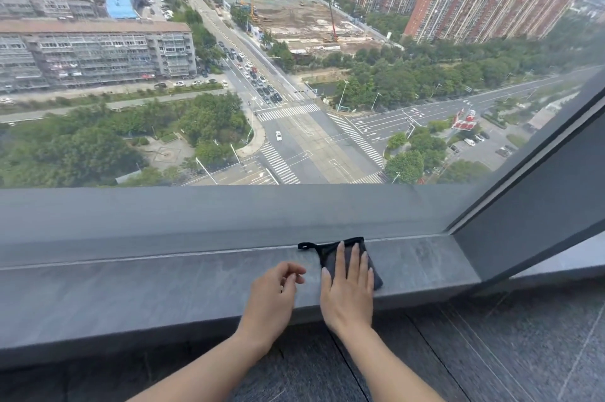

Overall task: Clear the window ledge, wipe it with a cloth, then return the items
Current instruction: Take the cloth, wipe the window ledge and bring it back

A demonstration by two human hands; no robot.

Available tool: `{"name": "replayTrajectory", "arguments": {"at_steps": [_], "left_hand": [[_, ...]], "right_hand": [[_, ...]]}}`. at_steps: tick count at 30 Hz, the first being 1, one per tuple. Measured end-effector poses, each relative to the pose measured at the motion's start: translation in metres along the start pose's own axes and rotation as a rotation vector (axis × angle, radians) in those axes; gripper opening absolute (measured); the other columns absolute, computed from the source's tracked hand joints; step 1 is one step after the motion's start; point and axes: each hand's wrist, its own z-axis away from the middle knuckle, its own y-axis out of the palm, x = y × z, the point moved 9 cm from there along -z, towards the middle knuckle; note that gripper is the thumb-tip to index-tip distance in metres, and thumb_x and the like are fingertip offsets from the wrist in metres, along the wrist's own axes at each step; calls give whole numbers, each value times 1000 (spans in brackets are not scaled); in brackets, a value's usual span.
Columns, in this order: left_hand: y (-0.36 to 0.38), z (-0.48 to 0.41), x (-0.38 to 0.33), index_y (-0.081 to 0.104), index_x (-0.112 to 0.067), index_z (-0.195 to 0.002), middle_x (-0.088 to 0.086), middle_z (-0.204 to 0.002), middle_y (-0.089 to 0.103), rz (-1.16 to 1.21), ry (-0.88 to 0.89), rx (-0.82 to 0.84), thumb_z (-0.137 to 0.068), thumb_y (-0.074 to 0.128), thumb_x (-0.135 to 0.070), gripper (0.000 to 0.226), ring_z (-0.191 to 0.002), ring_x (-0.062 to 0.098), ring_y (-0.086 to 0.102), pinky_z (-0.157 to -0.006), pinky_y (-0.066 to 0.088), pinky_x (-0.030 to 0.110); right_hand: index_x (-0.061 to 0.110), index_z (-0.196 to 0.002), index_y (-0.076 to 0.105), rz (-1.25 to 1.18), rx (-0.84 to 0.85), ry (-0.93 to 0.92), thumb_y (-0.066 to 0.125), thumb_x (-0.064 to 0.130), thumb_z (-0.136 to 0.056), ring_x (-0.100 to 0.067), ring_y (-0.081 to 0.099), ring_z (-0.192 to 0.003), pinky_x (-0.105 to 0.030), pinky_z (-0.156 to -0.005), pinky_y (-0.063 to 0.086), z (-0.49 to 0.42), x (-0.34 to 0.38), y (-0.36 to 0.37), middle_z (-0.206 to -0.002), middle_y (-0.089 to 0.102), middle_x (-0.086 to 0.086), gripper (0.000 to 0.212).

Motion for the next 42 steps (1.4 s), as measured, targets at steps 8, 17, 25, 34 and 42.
{"name": "replayTrajectory", "arguments": {"at_steps": [8,17,25,34,42], "left_hand": [[-104,16,22,50,-20,-137,-17,-136,44,-222,211,-129,-99,38,-8,42,-133,-2,34,-116,25,20],[-114,15,71,6,-21,-153,-9,-162,1,-255,27,103,-105,17,-31,51,-145,-4,-5,-120,-5,22],[-149,18,99,-9,-18,-153,-10,-157,-20,-919,250,144,-95,-7,-49,66,-145,6,-22,-122,-10,32],[-263,32,160,36,-23,-147,-10,-153,37,-1020,248,89,-94,36,-45,57,-141,9,36,-110,17,33],[-381,53,205,30,-25,-150,-12,-157,29,-1077,165,-23,-97,32,-44,56,-145,9,26,-113,13,33]], "right_hand": [[11,-149,-16,-70,-27,-185,16,44,-96,-20,-17,-149,-34,-109,-25,61,164,37,-164,-7,-12,70],[24,-153,27,-1538,679,179,18,55,-101,-11,26,-147,-36,-123,18,86,220,59,-159,31,6,61],[9,-149,36,-1759,569,245,19,50,-103,-22,41,-139,-40,-120,25,87,230,56,-148,48,-8,64],[38,-88,69,-632,207,-399,41,36,-101,-6,67,-91,-32,-83,52,115,305,49,-91,73,17,31],[31,-70,64,4,-164,-949,44,42,-81,-14,64,-66,-29,-58,52,149,408,58,-68,60,13,25]]}}
